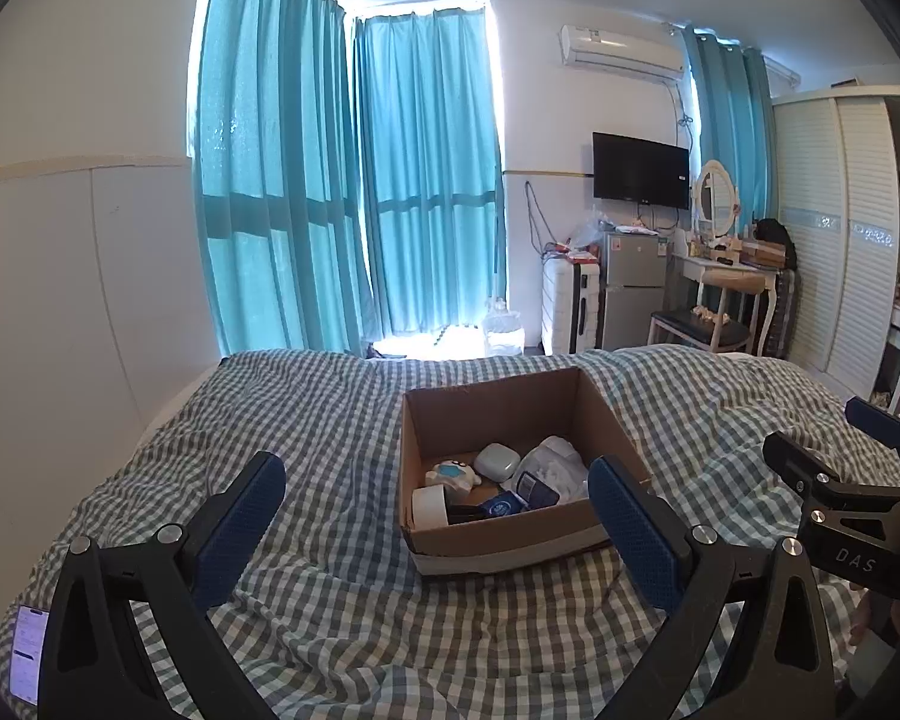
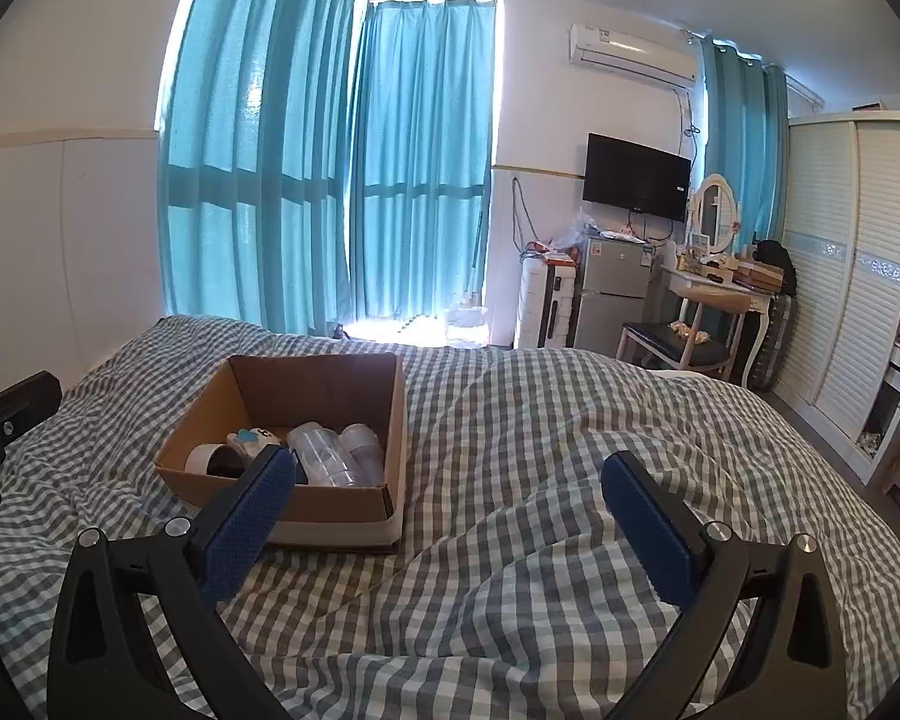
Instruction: Organize objects
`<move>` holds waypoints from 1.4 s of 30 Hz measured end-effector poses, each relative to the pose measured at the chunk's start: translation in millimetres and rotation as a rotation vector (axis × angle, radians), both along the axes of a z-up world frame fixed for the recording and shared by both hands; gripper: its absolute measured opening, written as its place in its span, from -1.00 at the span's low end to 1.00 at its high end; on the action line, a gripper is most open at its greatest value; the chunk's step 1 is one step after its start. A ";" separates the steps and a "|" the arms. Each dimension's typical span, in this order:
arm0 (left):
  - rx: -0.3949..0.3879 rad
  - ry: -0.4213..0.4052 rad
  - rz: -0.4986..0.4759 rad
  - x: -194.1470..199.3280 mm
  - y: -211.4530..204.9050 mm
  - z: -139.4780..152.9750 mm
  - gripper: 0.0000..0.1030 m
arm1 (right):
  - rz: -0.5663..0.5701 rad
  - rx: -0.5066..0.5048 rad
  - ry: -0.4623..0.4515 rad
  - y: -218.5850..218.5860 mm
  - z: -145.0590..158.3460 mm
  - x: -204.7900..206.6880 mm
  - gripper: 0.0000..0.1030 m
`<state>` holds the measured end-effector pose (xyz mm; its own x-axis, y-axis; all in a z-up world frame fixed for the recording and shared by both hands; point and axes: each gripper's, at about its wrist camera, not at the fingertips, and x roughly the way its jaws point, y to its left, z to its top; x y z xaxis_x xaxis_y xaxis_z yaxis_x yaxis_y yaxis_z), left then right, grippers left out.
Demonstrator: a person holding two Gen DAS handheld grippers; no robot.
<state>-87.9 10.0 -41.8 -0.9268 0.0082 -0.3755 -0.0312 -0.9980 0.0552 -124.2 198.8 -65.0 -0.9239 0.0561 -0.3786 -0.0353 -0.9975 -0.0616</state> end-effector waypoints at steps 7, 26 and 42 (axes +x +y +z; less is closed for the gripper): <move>0.016 -0.011 0.005 -0.1 -3.1 0.1 1.00 | -0.004 -0.004 -0.006 0.6 -0.7 0.1 0.99; 0.006 -0.026 -0.002 -0.8 -1.2 -3.9 1.00 | -0.007 -0.009 0.000 -2.7 1.4 2.8 0.99; 0.000 -0.027 -0.001 0.7 1.6 -6.1 1.00 | -0.004 -0.013 -0.005 -8.7 1.8 2.5 0.99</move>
<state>-87.2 11.6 -47.9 -0.9164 0.0091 -0.4001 -0.0335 -0.9980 0.0540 -121.7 190.1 -63.1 -0.9218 0.0548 -0.3838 -0.0392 -0.9981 -0.0484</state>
